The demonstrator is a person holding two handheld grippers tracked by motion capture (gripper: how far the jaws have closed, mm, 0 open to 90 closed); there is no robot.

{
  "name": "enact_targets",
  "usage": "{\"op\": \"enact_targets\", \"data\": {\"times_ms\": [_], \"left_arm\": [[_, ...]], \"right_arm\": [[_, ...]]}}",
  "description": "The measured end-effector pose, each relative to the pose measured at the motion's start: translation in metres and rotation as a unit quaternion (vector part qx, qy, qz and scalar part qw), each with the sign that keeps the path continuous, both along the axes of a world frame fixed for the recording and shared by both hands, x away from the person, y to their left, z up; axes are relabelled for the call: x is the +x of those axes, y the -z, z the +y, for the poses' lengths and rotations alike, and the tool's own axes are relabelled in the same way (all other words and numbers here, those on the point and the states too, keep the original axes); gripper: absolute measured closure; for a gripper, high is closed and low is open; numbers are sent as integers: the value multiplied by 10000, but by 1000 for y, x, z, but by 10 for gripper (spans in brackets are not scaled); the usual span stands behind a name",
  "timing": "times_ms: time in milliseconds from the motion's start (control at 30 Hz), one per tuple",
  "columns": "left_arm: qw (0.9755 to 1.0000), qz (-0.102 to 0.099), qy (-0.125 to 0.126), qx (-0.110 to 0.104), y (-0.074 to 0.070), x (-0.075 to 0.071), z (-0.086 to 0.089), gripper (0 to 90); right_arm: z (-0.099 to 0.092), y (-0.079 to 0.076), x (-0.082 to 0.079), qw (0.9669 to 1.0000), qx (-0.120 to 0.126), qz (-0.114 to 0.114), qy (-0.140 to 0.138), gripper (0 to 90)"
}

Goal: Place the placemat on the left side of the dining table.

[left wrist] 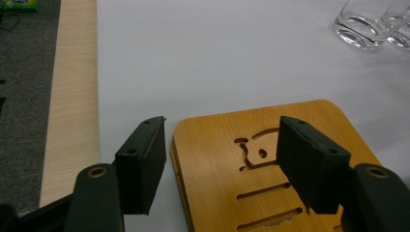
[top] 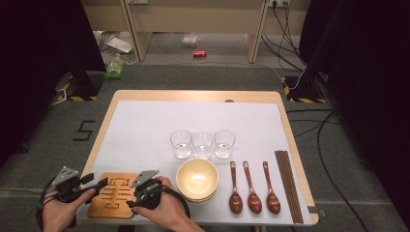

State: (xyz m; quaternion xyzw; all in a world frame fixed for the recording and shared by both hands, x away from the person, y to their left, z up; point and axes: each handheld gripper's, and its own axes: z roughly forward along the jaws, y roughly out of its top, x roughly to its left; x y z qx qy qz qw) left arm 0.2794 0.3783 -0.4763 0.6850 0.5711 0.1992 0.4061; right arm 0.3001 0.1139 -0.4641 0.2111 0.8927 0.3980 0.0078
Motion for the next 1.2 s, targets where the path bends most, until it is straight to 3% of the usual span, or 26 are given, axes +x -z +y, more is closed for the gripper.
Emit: {"op": "enact_targets", "data": {"times_ms": [233,567,1200], "left_arm": [[9998,138,50,-101,4,1,0,344],[9998,183,68,-102,5,2,-1,344],[9989,432,-2,-183,12,1,6,347]], "right_arm": [[5,13,3,9999,-52,150,-62,415],[11,20,0,9996,-71,228,-157,410],[21,20,3,9993,-76,217,-282,401]]}}
